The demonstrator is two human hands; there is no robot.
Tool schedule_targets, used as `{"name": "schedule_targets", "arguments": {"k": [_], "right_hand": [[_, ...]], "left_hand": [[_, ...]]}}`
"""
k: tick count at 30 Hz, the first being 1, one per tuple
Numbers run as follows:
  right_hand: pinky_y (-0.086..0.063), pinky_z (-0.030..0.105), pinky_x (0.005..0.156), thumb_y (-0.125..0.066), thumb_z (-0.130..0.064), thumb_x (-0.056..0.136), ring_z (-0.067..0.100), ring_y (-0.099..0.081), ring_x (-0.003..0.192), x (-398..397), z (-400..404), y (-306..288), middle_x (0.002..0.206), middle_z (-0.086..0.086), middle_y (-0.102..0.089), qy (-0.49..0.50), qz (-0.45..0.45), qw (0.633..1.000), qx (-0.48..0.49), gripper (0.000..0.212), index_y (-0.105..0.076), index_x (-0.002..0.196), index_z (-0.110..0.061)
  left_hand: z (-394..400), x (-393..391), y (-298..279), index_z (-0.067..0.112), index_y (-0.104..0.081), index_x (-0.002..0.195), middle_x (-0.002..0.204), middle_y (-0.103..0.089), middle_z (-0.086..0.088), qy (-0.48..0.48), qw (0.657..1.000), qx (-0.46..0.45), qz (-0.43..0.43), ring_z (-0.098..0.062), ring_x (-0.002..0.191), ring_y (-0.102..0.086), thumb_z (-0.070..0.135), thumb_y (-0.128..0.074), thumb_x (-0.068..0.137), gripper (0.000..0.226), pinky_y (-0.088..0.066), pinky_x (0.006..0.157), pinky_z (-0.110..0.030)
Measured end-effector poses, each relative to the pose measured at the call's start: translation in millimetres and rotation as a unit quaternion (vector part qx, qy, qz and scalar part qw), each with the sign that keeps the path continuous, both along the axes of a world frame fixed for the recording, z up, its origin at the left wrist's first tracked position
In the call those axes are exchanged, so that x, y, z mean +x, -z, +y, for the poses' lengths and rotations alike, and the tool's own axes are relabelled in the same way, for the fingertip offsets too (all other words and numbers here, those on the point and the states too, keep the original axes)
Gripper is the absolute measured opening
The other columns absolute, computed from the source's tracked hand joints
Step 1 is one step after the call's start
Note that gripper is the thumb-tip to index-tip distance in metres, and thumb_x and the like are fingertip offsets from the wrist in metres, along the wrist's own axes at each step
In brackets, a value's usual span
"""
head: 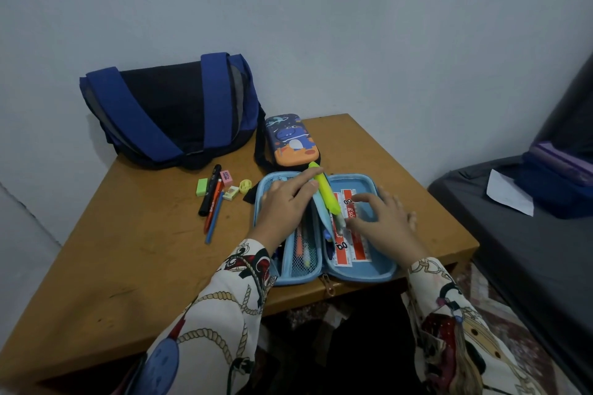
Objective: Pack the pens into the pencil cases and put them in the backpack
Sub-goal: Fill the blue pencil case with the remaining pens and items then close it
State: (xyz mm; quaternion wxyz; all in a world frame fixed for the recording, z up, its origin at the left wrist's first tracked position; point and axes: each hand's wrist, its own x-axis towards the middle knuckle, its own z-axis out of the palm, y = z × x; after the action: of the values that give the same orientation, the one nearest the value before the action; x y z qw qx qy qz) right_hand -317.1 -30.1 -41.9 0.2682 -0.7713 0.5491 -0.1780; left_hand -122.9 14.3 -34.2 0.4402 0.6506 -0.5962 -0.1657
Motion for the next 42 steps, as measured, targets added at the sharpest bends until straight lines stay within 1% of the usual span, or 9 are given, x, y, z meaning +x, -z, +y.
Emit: {"name": "schedule_targets", "arguments": {"k": [4,10,15,21,25,31,35,39,42], "right_hand": [[0.008,0.056,0.118,-0.065,-0.056,0.083,0.027,0.000,0.152,1,-1,-1,0.166,0.000,-0.006,-0.007,0.023,1.000,0.010,0.050,-0.050,0.130,-0.049],[0.009,0.056,0.117,-0.061,-0.060,0.085,0.027,-0.002,0.152,1,-4,3,0.166,0.000,-0.007,-0.008,0.028,1.000,0.003,0.048,-0.050,0.131,-0.053],[0.010,0.055,0.117,-0.052,-0.053,0.094,0.021,-0.012,0.151,-3,-2,7,0.163,-0.002,-0.019,0.010,-0.053,0.998,-0.021,0.051,-0.036,0.143,-0.051],[0.011,0.052,0.119,-0.026,-0.051,0.093,0.012,-0.028,0.145,-4,-2,12,0.154,-0.012,-0.039,0.028,-0.174,0.984,-0.001,0.055,-0.039,0.145,-0.044],[0.010,0.047,0.120,-0.023,-0.055,0.104,0.010,-0.026,0.145,-6,1,10,0.152,-0.012,-0.042,0.048,-0.214,0.976,0.009,0.044,-0.039,0.144,-0.047],[0.010,0.046,0.118,-0.049,-0.069,0.075,0.012,-0.034,0.142,-5,-3,14,0.146,-0.011,-0.049,0.039,-0.178,0.983,0.009,0.076,-0.035,0.146,-0.047],[0.007,0.046,0.119,-0.060,-0.054,0.089,0.014,-0.029,0.144,-4,-6,12,0.152,-0.006,-0.042,0.047,-0.142,0.989,0.008,0.061,-0.040,0.145,-0.039],[-0.002,0.047,0.119,-0.066,-0.051,0.083,0.019,-0.034,0.140,-4,-9,3,0.146,-0.002,-0.048,0.054,-0.121,0.990,0.039,0.056,-0.051,0.136,-0.036],[-0.018,0.048,0.114,-0.069,-0.046,0.080,0.023,-0.043,0.131,-4,-16,-7,0.134,0.000,-0.055,0.067,-0.112,0.991,0.043,0.047,-0.056,0.125,-0.037]], "left_hand": [[0,-1,0,0.068,-0.047,0.118,0.065,-0.051,0.019,0.001,1.000,-0.005,-0.005,-0.028,0.091,-0.055,0.062,-0.032,0.087,0.035,-0.043,0.093,-0.051],[-2,1,3,0.075,-0.041,0.117,0.101,-0.066,0.011,0.001,1.000,-0.016,-0.003,-0.021,0.106,-0.054,0.065,-0.030,0.087,0.033,-0.041,0.098,-0.051],[7,-5,-1,0.073,-0.030,0.121,0.126,-0.043,0.038,0.003,0.998,-0.042,-0.048,-0.010,0.120,-0.040,0.057,-0.029,0.096,0.030,-0.030,0.108,-0.046],[7,-5,1,0.074,-0.027,0.122,0.113,-0.047,0.035,0.007,0.998,-0.044,-0.043,-0.004,0.113,-0.039,0.056,-0.026,0.098,0.030,-0.034,0.105,-0.047],[4,-4,4,0.070,-0.029,0.127,0.114,-0.048,0.029,0.011,0.998,-0.035,-0.044,-0.005,0.118,-0.040,0.057,-0.031,0.096,0.034,-0.032,0.107,-0.050],[3,-3,4,0.046,-0.056,0.128,0.140,-0.045,0.029,0.039,0.994,-0.007,-0.106,-0.003,0.123,-0.030,0.045,-0.048,0.096,0.033,-0.024,0.112,-0.048],[3,-3,2,0.043,-0.064,0.120,0.139,-0.046,0.029,0.050,0.983,0.053,-0.169,-0.007,0.131,-0.027,0.045,-0.049,0.097,0.028,-0.013,0.111,-0.039],[3,-5,0,0.042,-0.064,0.120,0.138,-0.047,0.028,0.043,0.982,0.063,-0.170,-0.007,0.132,-0.027,0.047,-0.052,0.095,0.028,-0.010,0.108,-0.034],[3,-5,0,0.042,-0.060,0.123,0.143,-0.043,0.024,0.049,0.975,0.048,-0.211,-0.009,0.136,-0.025,0.050,-0.054,0.092,0.032,-0.011,0.111,-0.040]]}}
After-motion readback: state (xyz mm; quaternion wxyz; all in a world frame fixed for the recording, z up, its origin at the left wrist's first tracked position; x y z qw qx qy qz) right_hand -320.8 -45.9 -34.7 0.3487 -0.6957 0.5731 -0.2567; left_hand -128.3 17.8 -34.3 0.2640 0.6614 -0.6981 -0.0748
